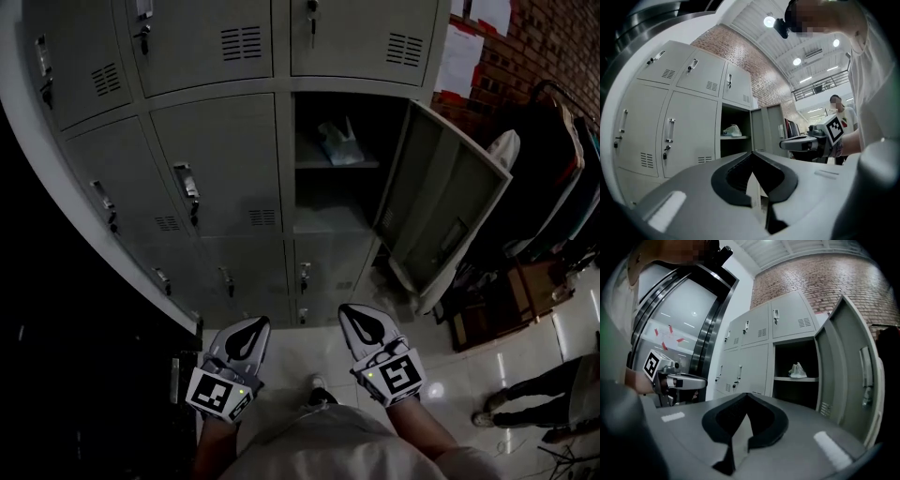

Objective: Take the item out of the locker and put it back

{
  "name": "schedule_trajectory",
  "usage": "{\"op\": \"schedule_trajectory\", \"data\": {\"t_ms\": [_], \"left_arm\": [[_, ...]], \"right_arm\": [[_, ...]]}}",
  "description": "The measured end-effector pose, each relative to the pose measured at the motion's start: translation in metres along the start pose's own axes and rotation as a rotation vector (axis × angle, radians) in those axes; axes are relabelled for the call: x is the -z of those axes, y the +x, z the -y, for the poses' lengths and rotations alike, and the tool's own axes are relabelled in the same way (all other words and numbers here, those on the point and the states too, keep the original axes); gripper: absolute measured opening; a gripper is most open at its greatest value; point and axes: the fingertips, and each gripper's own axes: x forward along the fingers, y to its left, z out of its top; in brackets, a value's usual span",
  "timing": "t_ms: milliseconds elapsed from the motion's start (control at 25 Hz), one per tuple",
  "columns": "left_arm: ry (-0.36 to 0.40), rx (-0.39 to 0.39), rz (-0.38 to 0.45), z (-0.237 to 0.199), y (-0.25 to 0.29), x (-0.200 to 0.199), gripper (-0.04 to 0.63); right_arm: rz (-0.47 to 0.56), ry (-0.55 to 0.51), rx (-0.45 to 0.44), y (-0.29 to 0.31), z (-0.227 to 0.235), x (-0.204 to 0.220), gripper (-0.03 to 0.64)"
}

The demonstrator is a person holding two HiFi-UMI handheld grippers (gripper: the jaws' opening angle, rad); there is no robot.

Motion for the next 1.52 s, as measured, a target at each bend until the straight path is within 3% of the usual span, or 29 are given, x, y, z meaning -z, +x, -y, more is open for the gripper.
{"op": "schedule_trajectory", "data": {"t_ms": [320, 680, 720, 920, 1080, 1360, 1520], "left_arm": [[0.025, 0.001, 0.044, -0.048, 0.118, -0.022, 0.000], [0.012, 0.100, 0.031, -0.070, 0.175, -0.015, 0.000], [0.015, 0.111, 0.027, -0.073, 0.179, -0.015, 0.000], [0.036, 0.155, 0.033, -0.085, 0.191, -0.020, 0.000], [0.024, 0.169, 0.015, -0.092, 0.192, -0.016, 0.000], [0.020, 0.152, 0.000, -0.113, 0.193, -0.010, 0.000], [-0.001, 0.142, -0.006, -0.125, 0.192, -0.008, 0.000]], "right_arm": [[0.005, -0.041, 0.034, 0.061, 0.113, -0.020, 0.000], [0.037, 0.006, 0.152, 0.114, 0.166, -0.029, 0.004], [0.044, 0.009, 0.164, 0.120, 0.171, -0.033, 0.029], [0.138, -0.007, 0.190, 0.167, 0.201, -0.069, 0.294], [0.127, -0.070, 0.222, 0.219, 0.238, -0.091, 0.391], [-0.036, -0.100, 0.279, 0.269, 0.284, -0.077, 0.397], [-0.091, -0.106, 0.280, 0.275, 0.286, -0.061, 0.267]]}}
